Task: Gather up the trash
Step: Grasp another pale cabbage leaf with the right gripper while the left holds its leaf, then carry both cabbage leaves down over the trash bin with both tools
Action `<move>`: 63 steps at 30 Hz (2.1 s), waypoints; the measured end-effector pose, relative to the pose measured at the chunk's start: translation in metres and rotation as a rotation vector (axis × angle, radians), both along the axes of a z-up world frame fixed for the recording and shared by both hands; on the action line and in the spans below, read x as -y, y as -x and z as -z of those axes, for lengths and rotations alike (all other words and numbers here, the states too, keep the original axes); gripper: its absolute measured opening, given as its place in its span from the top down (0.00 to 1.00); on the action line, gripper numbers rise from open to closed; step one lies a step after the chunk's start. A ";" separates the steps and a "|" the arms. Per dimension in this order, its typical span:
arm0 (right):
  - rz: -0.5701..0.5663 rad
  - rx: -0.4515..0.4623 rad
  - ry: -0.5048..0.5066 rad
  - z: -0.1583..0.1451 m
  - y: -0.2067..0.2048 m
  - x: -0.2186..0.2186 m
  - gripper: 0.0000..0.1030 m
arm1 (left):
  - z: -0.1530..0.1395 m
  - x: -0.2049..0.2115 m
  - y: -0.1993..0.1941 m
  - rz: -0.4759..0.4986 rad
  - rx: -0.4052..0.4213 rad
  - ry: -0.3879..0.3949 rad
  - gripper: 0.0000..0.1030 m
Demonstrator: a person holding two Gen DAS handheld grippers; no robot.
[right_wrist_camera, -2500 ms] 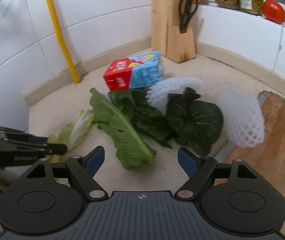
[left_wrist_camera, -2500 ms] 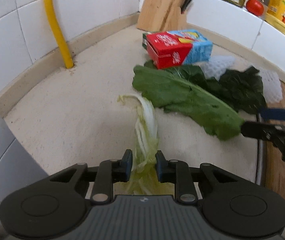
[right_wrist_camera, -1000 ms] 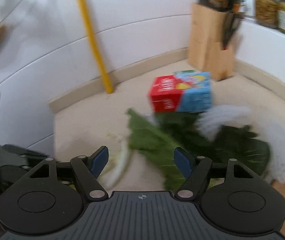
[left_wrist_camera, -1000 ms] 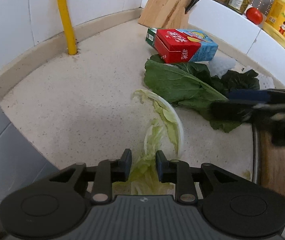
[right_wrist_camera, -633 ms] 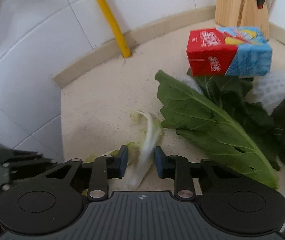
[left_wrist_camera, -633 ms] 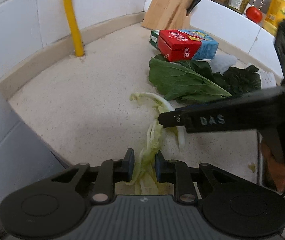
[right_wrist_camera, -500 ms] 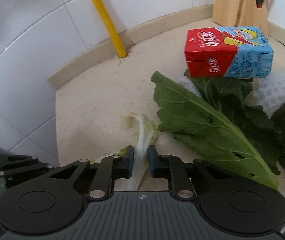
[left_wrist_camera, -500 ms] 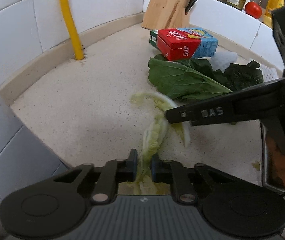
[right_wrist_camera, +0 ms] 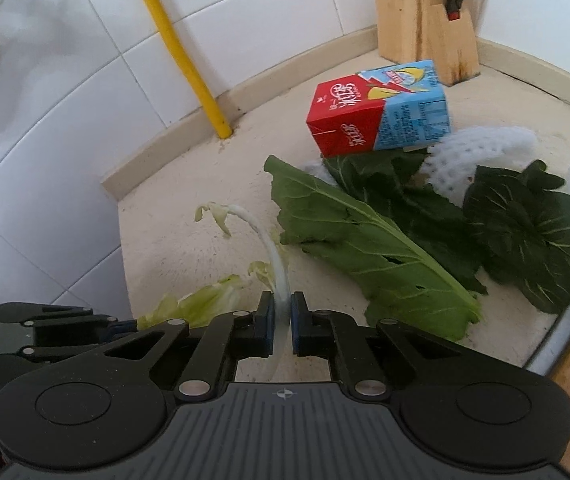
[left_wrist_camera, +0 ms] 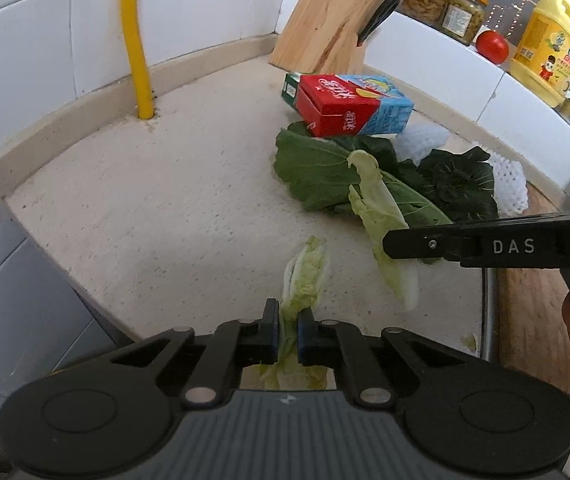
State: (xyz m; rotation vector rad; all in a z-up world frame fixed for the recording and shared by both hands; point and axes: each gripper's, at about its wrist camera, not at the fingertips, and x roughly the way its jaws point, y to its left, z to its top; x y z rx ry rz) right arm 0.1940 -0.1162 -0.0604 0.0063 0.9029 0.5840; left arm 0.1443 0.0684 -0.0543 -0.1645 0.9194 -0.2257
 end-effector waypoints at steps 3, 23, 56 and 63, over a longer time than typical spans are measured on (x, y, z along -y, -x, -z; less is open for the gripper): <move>0.010 0.000 -0.001 -0.001 0.002 0.002 0.89 | -0.001 -0.002 0.002 -0.003 0.005 -0.002 0.95; -0.002 0.036 0.003 -0.007 0.026 -0.021 0.89 | -0.015 -0.024 0.025 -0.059 0.063 -0.004 0.95; -0.139 0.057 0.020 -0.008 0.064 -0.091 0.89 | -0.019 -0.084 0.077 -0.191 0.091 -0.013 0.95; -0.171 0.054 0.029 -0.005 0.070 -0.107 0.89 | -0.017 -0.098 0.086 -0.222 0.095 -0.013 0.95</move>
